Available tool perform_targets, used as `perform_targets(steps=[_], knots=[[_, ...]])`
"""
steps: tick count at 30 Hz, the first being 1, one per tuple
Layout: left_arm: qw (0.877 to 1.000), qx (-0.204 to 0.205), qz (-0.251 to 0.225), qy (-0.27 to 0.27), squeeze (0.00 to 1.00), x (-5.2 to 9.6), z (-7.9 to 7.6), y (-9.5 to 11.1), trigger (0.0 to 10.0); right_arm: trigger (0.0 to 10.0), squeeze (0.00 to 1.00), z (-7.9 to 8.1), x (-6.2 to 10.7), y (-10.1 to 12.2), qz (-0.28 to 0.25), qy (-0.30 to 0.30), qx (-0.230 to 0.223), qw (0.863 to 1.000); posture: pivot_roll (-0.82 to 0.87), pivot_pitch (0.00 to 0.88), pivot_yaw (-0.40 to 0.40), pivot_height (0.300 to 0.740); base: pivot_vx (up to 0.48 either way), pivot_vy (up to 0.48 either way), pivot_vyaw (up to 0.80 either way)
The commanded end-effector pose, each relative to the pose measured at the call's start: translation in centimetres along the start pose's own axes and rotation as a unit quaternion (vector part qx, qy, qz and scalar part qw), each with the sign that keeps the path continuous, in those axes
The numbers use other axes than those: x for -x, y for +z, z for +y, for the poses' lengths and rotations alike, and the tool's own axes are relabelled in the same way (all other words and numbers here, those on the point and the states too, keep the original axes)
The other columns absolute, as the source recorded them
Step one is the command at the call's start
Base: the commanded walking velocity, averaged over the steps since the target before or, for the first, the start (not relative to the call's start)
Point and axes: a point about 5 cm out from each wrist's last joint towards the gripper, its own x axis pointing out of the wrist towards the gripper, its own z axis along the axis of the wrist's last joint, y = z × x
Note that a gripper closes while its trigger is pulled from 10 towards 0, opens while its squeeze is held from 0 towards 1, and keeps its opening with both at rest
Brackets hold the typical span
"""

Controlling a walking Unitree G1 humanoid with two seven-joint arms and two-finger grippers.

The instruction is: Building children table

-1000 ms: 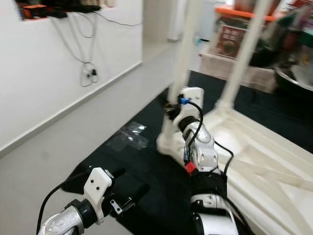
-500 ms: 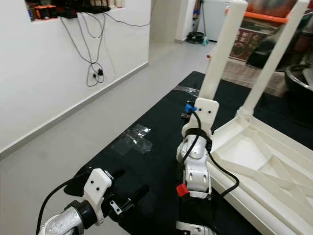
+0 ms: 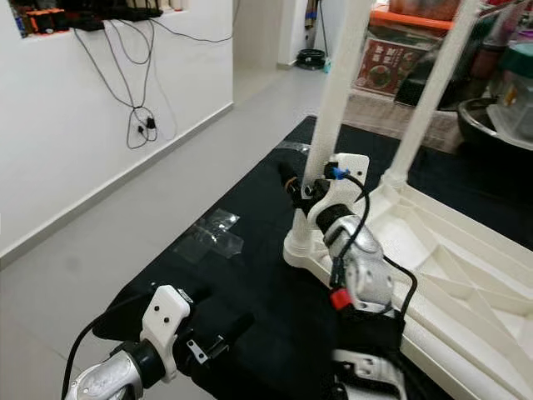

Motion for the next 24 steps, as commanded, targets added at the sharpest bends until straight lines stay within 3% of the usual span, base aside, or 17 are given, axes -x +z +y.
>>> perform_targets(steps=[1, 2, 5, 6, 8, 11, 12, 13, 14, 18, 22, 24], knots=[[1.000, 0.005, 0.009, 0.003, 0.00, 0.1, 0.0, -0.4, 10.0, 10.0, 0.00, 1.8, 0.1, -0.6, 0.020, 0.129, -0.018, 0.991, 0.09, 0.041, -0.063, 0.740, 0.000, 0.000, 0.00], [1.000, 0.005, 0.008, 0.003, 0.00, 0.0, 0.0, -0.4, 10.0, 10.0, 0.00, 2.2, 1.0, -0.6, 0.042, 0.221, -0.020, 0.974, 0.09, 0.040, -0.065, 0.740, 0.000, 0.000, 0.00], [1.000, 0.005, 0.008, 0.003, 0.00, 0.0, 0.0, -0.4, 10.0, 10.0, 0.00, 2.2, 1.0, -0.6, 0.042, 0.221, -0.020, 0.974, 0.09, 0.040, -0.065, 0.740, 0.000, 0.000, 0.00], [1.000, 0.005, 0.007, 0.005, 0.00, 0.0, 0.0, -0.3, 10.0, 10.0, 0.00, 1.9, 0.6, -0.6, 0.067, 0.297, -0.027, 0.952, 0.10, 0.044, -0.066, 0.740, 0.000, 0.000, 0.00], [1.000, 0.005, 0.007, 0.005, 0.00, 0.0, 0.0, -0.3, 10.0, 10.0, 0.00, 1.9, 0.6, -0.6, 0.067, 0.297, -0.027, 0.952, 0.10, 0.044, -0.066, 0.740, 0.000, 0.000, 0.00], [1.000, 0.005, 0.007, 0.006, 0.00, 0.0, 0.0, -0.3, 10.0, 10.0, 0.00, 1.9, -0.8, -0.7, 0.070, 0.314, -0.021, 0.947, 0.11, 0.044, -0.067, 0.740, 0.000, 0.000, 0.00], [1.000, 0.004, 0.007, 0.007, 0.00, 0.0, 0.1, -0.3, 10.0, 7.1, 0.00, 2.1, -1.6, -1.0, 0.076, 0.310, -0.007, 0.948, 0.11, 0.044, -0.068, 0.740, 0.000, 0.000, 0.00], [1.000, 0.004, 0.007, 0.007, 0.00, 0.0, 0.1, -0.3, 10.0, 7.1, 0.00, 2.1, -1.6, -1.0, 0.076, 0.310, -0.007, 0.948, 0.11, 0.044, -0.068, 0.740, 0.000, 0.000, 0.00], [1.000, 0.004, 0.007, 0.007, 0.00, 0.0, 0.1, -0.3, 10.0, 0.0, 0.00, 2.4, -2.0, -1.4, 0.083, 0.315, 0.000, 0.946, 0.11, 0.043, -0.069, 0.740, 0.000, 0.000, 0.00], [1.000, 0.003, 0.008, 0.008, 0.00, 0.1, 0.1, -0.3, 10.0, 0.0, 0.00, 2.4, -2.3, -1.9, 0.089, 0.308, 0.018, 0.947, 0.12, 0.042, -0.070, 0.740, 0.000, 0.000, 0.00], [1.000, 0.004, 0.009, 0.006, 0.00, 0.1, 0.0, -0.3, 10.0, 0.0, 0.00, 1.4, -2.1, -1.6, 0.064, 0.234, 0.050, 0.969, 0.10, 0.040, -0.062, 0.740, 0.000, 0.000, 0.00], [1.000, 0.004, 0.009, 0.004, 0.00, 0.1, 0.0, -0.3, 10.0, 0.0, 0.00, 1.2, -1.9, -1.4, 0.055, 0.218, 0.056, 0.973, 0.10, 0.040, -0.062, 0.740, 0.000, 0.000, 0.00]])
